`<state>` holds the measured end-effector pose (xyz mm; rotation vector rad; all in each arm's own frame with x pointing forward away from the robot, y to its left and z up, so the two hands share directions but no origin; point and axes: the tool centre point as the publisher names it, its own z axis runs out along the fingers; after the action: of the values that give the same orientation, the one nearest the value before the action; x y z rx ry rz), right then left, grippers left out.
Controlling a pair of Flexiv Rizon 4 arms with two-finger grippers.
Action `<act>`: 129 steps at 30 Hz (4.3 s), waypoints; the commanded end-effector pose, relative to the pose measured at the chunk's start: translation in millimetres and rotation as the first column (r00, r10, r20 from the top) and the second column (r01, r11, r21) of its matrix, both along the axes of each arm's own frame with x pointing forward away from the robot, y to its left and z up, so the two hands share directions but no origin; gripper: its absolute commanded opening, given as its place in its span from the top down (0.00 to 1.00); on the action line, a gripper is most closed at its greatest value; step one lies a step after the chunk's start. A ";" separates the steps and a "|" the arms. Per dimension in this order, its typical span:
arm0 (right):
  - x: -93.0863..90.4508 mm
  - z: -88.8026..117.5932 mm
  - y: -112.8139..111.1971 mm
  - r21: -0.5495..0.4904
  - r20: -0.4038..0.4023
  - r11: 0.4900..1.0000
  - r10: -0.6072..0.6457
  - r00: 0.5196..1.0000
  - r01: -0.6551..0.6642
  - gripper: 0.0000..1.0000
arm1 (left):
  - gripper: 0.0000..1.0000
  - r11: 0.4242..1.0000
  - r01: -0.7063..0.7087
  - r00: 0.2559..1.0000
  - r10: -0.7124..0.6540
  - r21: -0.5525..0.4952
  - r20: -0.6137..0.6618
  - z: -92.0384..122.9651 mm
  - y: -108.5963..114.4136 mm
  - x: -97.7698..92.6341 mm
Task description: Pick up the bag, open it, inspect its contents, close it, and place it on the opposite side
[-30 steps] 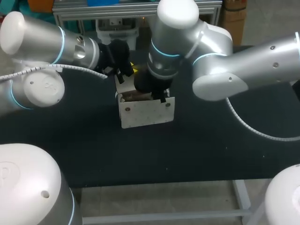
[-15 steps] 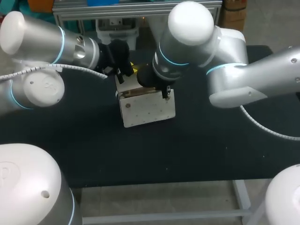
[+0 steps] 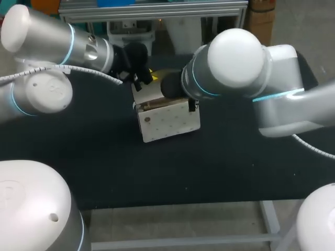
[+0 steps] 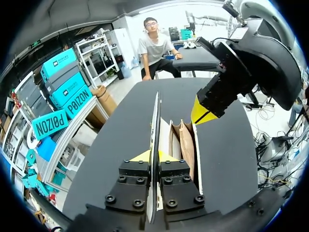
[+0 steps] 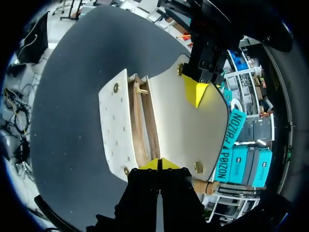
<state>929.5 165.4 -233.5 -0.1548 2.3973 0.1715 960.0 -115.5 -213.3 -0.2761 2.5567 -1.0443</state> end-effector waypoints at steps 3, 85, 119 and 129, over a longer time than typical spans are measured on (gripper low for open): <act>-20.8 7.9 -12.0 0.032 0.114 0.999 -0.014 0.993 0.011 1.00 | 1.00 0.996 0.075 0.994 -0.070 0.050 -0.086 2.7 -8.7 15.0; -47.8 -121.4 -9.0 -0.057 -0.109 0.998 0.016 0.994 -0.022 0.26 | 1.00 0.967 0.114 0.946 -0.176 0.228 0.272 -119.7 -22.4 18.4; -25.4 -146.5 -18.2 -0.074 -0.062 0.996 0.039 0.997 -0.044 0.62 | 1.00 0.942 0.198 0.938 -0.263 0.271 0.227 -133.4 -22.6 23.3; -24.0 -149.1 -17.5 -0.073 -0.055 0.997 0.021 0.998 -0.025 1.00 | 1.00 0.943 0.210 0.919 -0.280 0.257 0.278 -136.3 -21.4 17.1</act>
<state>904.4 144.8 -378.1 -0.2195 2.4642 0.1046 983.1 -139.2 -342.1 0.2547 2.4606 -0.7705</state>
